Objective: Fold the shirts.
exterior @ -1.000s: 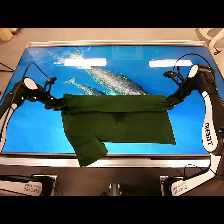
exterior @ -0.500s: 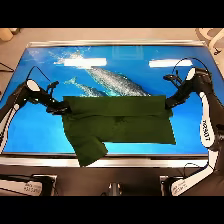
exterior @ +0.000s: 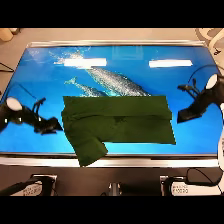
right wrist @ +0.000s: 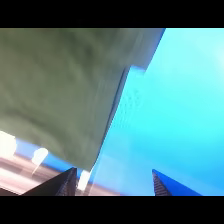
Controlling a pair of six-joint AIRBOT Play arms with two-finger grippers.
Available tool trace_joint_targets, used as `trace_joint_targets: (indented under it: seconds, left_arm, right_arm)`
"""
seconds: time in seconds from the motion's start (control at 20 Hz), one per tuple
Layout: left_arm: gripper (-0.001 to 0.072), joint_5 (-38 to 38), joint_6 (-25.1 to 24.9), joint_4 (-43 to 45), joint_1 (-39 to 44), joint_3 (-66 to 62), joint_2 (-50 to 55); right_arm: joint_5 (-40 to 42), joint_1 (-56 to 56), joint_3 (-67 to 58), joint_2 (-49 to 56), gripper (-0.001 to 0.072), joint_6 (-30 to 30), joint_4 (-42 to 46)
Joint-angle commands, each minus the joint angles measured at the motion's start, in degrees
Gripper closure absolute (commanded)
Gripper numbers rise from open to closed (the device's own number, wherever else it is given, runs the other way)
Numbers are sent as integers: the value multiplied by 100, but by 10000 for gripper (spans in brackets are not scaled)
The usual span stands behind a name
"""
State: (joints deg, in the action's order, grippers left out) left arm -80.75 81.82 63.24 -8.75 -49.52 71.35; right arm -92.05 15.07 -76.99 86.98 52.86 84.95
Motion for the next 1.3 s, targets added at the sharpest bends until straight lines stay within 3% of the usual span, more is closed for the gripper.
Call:
trace_joint_targets:
  seconds: [0.0, 0.15, 0.5, 0.6, 0.7, 0.8, 0.9, 1.0, 1.15, 1.25]
  left_arm:
    - [232, 317, -236, -656, -44, 1781, -1097]
    - [238, 815, -232, -1147, -44, 2500, -1611]
    - [242, 1429, -164, -1416, 417, 2728, -1329]
    - [243, 1773, 33, -1471, 776, 2728, -1244]
    - [245, 2044, 101, -1622, 1134, 2726, -1134]
    - [403, 2352, 319, -1637, 1362, 2726, -1104]
    - [421, 2667, 575, -1639, 1414, 2723, -1104]
    - [671, 2789, 557, -1637, 1414, 2697, -1106]
    - [687, 2780, 363, -1635, 1414, 2660, -1110]
    - [687, 2774, 363, -1637, 1414, 2658, -1123]
  right_arm:
    - [420, 83, 1311, -636, 216, -175, 13]
    - [511, 83, 1434, -693, 229, -170, -76]
    - [516, 85, 1447, -693, 223, -170, -26]
    - [557, 90, 1585, -693, 153, -197, -13]
    - [636, 90, 1853, -693, 146, -313, 39]
    - [868, 90, 2116, -691, 139, -319, -4]
    - [1117, 90, 2245, -682, 109, -321, -48]
    - [1132, 90, 2247, -608, 106, -319, 22]
    - [1191, 90, 2249, -350, 110, -155, -46]
    - [1320, 85, 2247, -212, 151, -151, -341]
